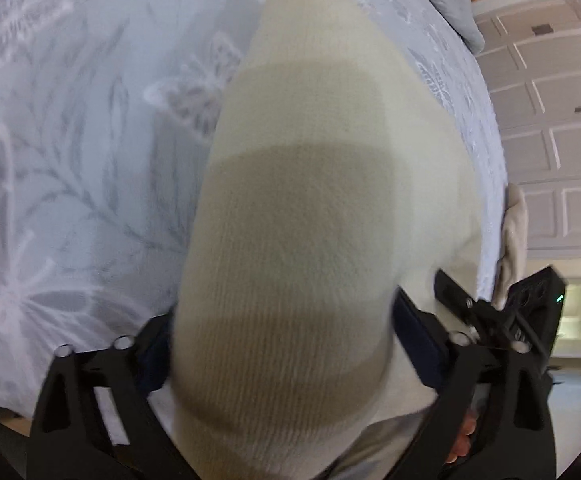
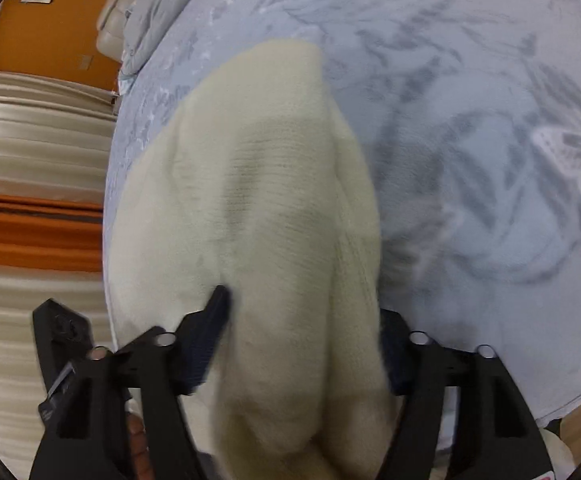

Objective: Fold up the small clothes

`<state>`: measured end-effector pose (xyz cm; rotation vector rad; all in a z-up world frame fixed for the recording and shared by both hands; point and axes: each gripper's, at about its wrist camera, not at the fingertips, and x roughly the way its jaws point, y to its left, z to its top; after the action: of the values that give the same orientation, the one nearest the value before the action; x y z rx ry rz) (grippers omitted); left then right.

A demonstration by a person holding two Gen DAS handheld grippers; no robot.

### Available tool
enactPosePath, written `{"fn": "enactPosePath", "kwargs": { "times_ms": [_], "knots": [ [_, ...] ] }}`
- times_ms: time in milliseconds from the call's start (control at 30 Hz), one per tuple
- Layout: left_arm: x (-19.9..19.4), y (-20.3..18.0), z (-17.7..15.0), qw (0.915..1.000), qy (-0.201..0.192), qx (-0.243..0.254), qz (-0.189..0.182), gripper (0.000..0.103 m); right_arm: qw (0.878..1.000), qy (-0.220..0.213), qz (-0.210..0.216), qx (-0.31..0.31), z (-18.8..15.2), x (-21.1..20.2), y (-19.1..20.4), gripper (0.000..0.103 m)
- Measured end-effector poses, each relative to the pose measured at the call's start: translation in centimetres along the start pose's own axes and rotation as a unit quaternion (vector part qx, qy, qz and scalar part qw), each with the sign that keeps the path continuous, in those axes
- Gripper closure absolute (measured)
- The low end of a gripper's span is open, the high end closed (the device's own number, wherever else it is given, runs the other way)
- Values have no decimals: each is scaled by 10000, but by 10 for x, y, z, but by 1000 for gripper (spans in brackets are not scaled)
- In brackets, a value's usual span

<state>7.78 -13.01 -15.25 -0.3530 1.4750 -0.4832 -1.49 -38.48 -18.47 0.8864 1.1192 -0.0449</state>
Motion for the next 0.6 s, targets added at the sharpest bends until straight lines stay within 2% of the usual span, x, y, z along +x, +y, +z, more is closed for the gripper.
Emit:
{"fn": "enactPosePath", "kwargs": {
  "times_ms": [33, 100, 200, 300, 367, 400, 467, 500, 533, 600],
  "knots": [
    [-6, -3, -1, 10000, -34, 52, 8, 28, 9999, -119, -44, -97, -4, -7, 10, 63],
    [-24, -7, -3, 9997, -153, 174, -105, 40, 9994, -281, 127, -146, -11, -20, 25, 68],
    [-62, -2, -2, 9983, -451, 265, -238, 43, 9959, -525, 382, -625, -30, -43, 69, 69],
    [-102, 13, -8, 9969, -658, 347, -274, 43, 9923, -525, 553, -972, -52, -44, 94, 69],
    [-117, 28, -19, 9963, -737, 413, -158, 41, 9930, -319, 627, -952, -60, -28, 94, 69],
    [-116, 34, -23, 9963, -738, 446, -36, 39, 9943, -166, 579, -876, -64, -13, 91, 69],
    [-100, 50, -31, 9970, -578, 432, 290, 38, 9972, 192, 201, -690, -74, 21, 80, 66],
    [-84, 63, -35, 9975, -396, 337, 476, 36, 9976, 169, 7, -674, -81, 31, 74, 59],
    [-74, 71, -37, 9976, -334, 254, 543, 32, 9981, 139, 117, -580, -80, 33, 72, 57],
    [-72, 77, -45, 9966, -623, 251, 471, 25, 9987, 211, 249, -382, -77, 32, 69, 50]
  ]
}}
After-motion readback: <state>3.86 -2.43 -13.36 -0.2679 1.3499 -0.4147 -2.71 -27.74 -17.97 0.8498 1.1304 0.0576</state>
